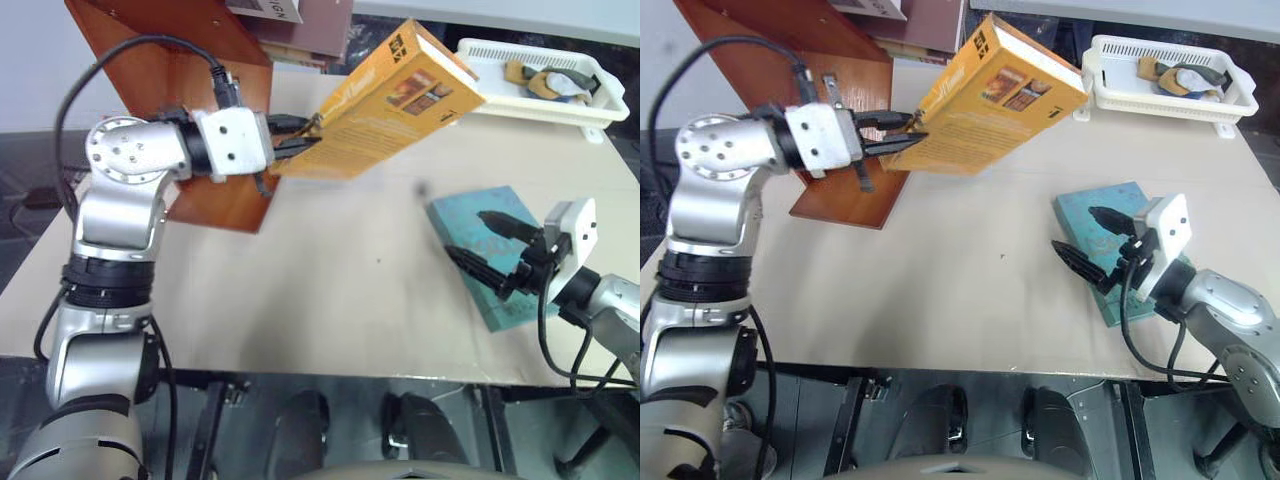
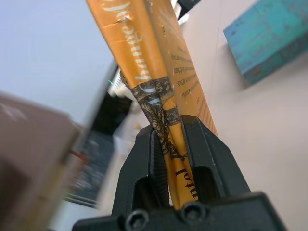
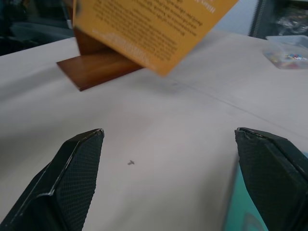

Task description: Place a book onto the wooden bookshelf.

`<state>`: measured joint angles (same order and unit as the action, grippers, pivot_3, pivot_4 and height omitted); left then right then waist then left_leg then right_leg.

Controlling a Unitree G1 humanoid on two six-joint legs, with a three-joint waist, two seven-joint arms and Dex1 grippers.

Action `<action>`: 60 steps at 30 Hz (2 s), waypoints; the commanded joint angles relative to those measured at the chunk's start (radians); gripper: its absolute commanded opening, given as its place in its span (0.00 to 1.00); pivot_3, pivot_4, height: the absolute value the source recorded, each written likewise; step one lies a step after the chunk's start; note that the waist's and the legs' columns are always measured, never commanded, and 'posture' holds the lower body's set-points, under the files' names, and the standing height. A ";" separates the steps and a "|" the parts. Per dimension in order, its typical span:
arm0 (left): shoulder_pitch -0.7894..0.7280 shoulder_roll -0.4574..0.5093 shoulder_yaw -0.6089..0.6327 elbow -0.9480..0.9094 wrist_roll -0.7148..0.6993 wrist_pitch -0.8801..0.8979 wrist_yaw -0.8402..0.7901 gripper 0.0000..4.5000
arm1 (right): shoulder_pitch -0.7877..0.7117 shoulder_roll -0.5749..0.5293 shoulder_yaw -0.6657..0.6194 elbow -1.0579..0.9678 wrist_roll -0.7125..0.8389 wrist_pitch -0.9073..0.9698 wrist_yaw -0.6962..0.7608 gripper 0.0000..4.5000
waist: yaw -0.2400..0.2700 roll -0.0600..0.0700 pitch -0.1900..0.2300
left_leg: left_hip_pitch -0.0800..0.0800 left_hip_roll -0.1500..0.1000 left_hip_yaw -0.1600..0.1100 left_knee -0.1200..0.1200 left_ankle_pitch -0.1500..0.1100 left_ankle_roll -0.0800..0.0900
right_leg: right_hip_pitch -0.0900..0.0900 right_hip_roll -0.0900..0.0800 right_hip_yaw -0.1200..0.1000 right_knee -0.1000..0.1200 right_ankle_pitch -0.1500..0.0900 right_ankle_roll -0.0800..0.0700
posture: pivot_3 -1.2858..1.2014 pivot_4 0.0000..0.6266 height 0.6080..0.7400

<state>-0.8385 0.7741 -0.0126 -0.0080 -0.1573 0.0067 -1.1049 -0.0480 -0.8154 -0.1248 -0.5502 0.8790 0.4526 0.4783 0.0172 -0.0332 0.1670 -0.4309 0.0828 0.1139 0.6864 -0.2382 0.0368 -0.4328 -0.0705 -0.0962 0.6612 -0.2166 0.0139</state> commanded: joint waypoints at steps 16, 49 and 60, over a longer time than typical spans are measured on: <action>-0.088 0.472 0.146 0.219 0.040 -0.467 -0.185 0.07 | -0.212 0.091 0.035 0.108 -0.113 0.017 0.204 1.00 | -0.007 0.004 0.002 | 0.001 0.001 0.005 -0.001 0.000 0.000 | -0.002 0.001 0.002 0.001 -0.002 0.003 | 0.52 0.24 1.00; -0.419 0.414 -0.130 1.117 0.408 -0.969 -0.020 0.07 | -0.481 0.352 0.068 -0.018 -0.075 0.089 0.080 1.00 | -0.004 0.006 0.000 | 0.005 0.003 0.014 0.001 0.000 0.000 | -0.005 0.001 0.007 0.012 -0.003 0.002 | 0.52 0.24 1.00; -0.314 0.517 -0.061 1.133 0.365 -1.033 0.073 0.96 | -0.507 0.333 0.064 0.010 -0.057 0.106 0.119 1.00 | -0.010 0.004 0.000 | -0.003 0.003 0.016 0.002 0.000 0.000 | -0.015 0.001 0.010 0.015 -0.002 -0.004 | 0.52 0.24 1.00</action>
<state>-1.1604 1.2394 -0.1255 1.1308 0.2506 -1.0101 -1.0543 -0.5348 -0.4706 -0.0370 -0.5247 0.8032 0.5624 0.5852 0.0067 -0.0291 0.1675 -0.4336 0.0858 0.1315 0.6880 -0.2380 0.0367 -0.4474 -0.0700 -0.0856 0.6765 -0.2185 0.0102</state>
